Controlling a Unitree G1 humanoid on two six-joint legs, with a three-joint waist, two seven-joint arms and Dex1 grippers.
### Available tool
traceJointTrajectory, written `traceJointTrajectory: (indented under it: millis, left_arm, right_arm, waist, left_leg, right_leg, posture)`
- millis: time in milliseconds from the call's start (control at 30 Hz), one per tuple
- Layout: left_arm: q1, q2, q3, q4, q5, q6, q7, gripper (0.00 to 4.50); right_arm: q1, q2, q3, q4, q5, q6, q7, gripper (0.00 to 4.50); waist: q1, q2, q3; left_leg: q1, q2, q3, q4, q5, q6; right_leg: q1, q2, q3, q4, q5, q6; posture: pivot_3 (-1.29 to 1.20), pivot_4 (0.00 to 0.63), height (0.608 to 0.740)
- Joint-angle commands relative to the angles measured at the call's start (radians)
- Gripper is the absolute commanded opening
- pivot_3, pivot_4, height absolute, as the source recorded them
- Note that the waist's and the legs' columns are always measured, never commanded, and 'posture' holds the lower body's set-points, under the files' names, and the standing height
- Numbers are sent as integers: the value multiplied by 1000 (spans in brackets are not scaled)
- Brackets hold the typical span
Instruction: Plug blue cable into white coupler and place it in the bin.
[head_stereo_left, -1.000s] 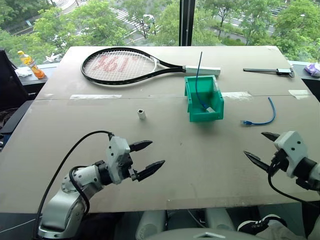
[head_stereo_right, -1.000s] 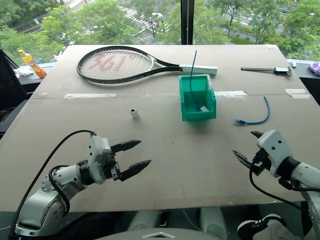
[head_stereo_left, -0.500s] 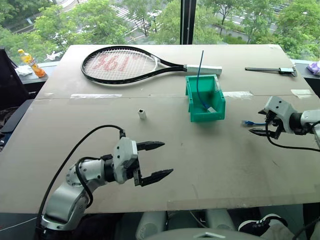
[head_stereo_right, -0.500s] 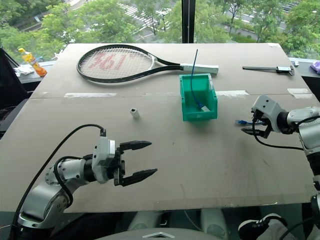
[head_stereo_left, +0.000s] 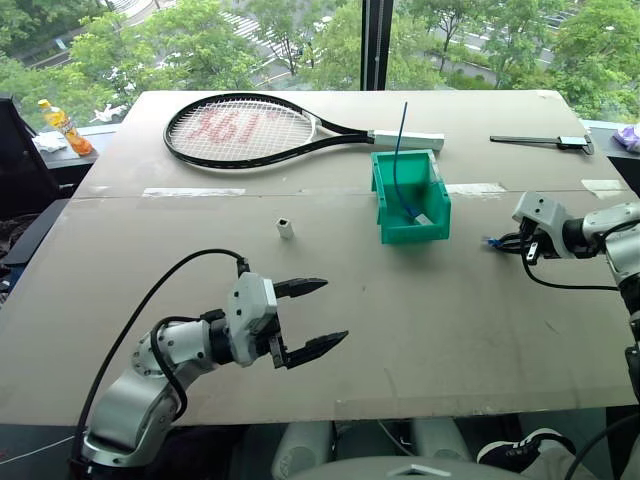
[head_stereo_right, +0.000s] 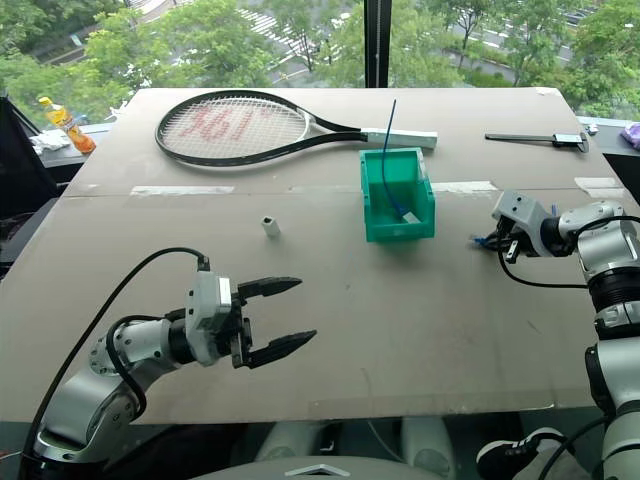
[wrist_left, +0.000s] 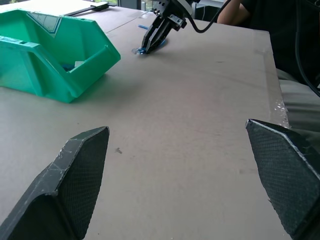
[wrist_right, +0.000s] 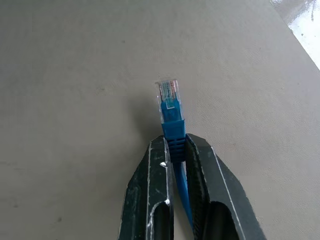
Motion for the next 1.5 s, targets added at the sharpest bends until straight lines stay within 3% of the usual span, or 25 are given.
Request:
traceJointTrajectory:
  millis: [33, 167, 267, 500, 533, 600, 800, 867, 967, 1100, 1300, 1500]
  left_arm:
    - [-5, -8, 25, 1, 2, -28, 12, 4500]
    - [3, -10, 39, 55, 20, -62, 6, 4500]
    - [13, 5, 44, 101, 45, -101, -23, 4500]
    - [-15, 29, 44, 155, 66, -131, -53, 4500]
    - [-17, 30, 40, 158, 71, -136, -56, 4500]
    - [-23, 31, 30, 161, 80, -137, -60, 4500]
    - [-104, 37, -46, 197, 123, -116, -94, 4500]
    - [-142, 40, -85, 216, 134, -107, -124, 4500]
    - [-202, 31, -134, 260, 160, -123, -161, 4500]
    - [-332, -2, -234, 366, 228, -135, -201, 4500]
    - [-451, -60, -306, 496, 288, -165, -224, 4500]
    - [-517, -113, -368, 612, 356, -225, -245, 4500]
  right_arm:
    - [132, -44, -32, -396, 112, 185, 88, 77]
    - [256, -36, -9, -775, 136, 387, 15, 77]
    - [269, 81, 141, -966, 83, 496, -87, 77]
    - [191, 192, 335, -922, -13, 502, -152, 77]
    - [188, 193, 342, -904, -19, 485, -153, 591]
    - [188, 193, 329, -887, -15, 469, -158, 1189]
    - [267, 146, 106, -1016, 135, 456, -154, 3948]
    - [342, 141, 5, -1084, 210, 443, -162, 4441]
    - [477, 130, -104, -1165, 267, 378, -178, 4441]
    - [769, 157, -299, -1248, 275, 171, -241, 4441]
    - [1061, 214, -481, -1291, 311, 39, -299, 4441]
    - [1210, 242, -558, -1327, 301, -87, -332, 4441]
  waist:
    - [0, 1, 0]
    - [-6, 3, 1]
    - [-10, 2, 0]
    - [0, 0, -1]
    - [-1, -1, -1]
    - [-3, -1, -1]
    - [3, 0, 0]
    - [2, 0, 0]
    - [0, 0, 0]
    - [7, -1, 0]
    - [0, -2, 1]
    - [-5, -2, 1]
  left_leg:
    - [-1, 0, -1, 0, 0, 0]
    - [-2, 1, -1, -1, 0, 0]
    - [-1, 1, 0, -1, 0, 0]
    - [-1, 0, -2, 1, 0, -1]
    - [-1, 0, -1, 1, 0, -1]
    - [-1, 0, -1, 1, 0, 0]
    - [-2, -1, -3, 0, 0, -1]
    - [-3, -1, -3, 0, 0, 0]
    - [-3, -1, -4, 0, 0, 0]
    - [-4, -2, -5, 0, 0, 0]
    - [-1, -1, -1, 1, 0, 0]
    - [1, 0, 0, 0, 0, 0]
  right_leg:
    - [-1, 0, 0, 0, 0, 0]
    - [-3, -3, -1, 1, 0, 1]
    - [-3, -3, -1, 1, 0, 1]
    - [-2, -1, -2, 1, 0, 1]
    - [-2, -1, -2, 0, 0, 1]
    - [-1, -1, -2, 0, 0, 1]
    - [-2, -1, -3, 0, 0, 0]
    - [-2, -1, -3, 0, 0, 1]
    - [-2, -1, -4, -1, 0, 1]
    - [-2, -1, -5, -1, 0, 2]
    - [0, 0, -1, 0, -3, 6]
    - [0, 1, 0, 1, -3, 6]
  posture:
    - [0, 150, 740]
    - [0, 150, 740]
    - [0, 150, 740]
    - [0, 150, 740]
    - [0, 150, 740]
    - [0, 150, 740]
    - [0, 150, 740]
    - [0, 150, 740]
    - [0, 150, 740]
    - [0, 150, 740]
    - [0, 150, 740]
    - [0, 150, 740]
